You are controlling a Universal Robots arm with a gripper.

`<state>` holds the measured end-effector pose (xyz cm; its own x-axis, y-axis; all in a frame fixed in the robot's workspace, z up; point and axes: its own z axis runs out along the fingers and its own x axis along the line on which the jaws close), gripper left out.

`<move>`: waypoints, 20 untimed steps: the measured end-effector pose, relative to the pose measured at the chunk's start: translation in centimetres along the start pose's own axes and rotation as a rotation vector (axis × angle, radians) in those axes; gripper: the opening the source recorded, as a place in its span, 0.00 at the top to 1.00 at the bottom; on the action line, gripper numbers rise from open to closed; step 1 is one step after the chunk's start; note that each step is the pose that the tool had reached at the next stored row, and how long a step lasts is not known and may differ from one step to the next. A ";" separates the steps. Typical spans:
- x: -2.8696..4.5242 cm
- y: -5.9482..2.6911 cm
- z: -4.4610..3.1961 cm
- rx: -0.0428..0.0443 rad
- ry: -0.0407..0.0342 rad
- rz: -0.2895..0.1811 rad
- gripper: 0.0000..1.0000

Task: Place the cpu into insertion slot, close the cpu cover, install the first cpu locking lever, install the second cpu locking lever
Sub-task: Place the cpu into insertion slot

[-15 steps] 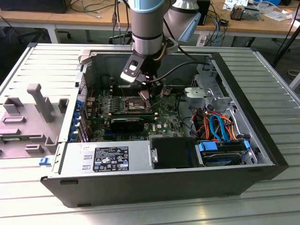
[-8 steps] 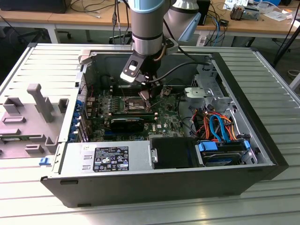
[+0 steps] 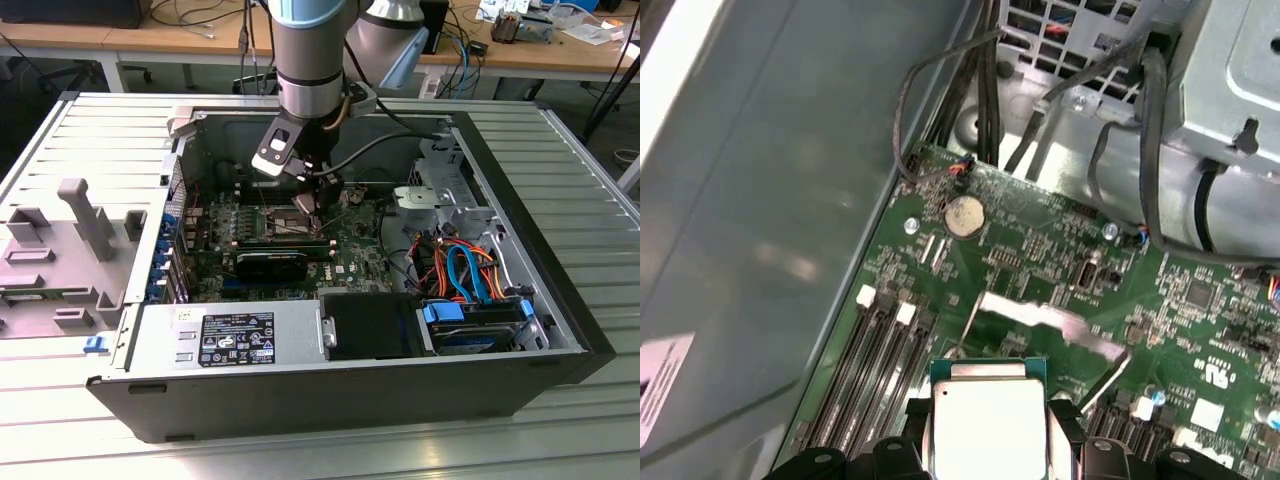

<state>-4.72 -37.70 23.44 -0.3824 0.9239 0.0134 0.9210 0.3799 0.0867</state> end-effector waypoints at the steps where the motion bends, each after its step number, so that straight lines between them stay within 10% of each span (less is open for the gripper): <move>1: 0.13 -0.31 -0.02 0.0000 0.0000 0.000 0.46; 4: 0.52 -1.24 -0.09 0.0041 -0.0100 -0.001 0.46; 9: 0.62 -1.41 -0.11 0.0379 -0.0918 -0.007 0.46; 20: 0.66 -1.39 -0.11 0.0398 -0.0960 -0.007 0.46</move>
<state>-6.27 -37.62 23.43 -0.3819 0.9205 -0.0828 0.9212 0.3864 0.0468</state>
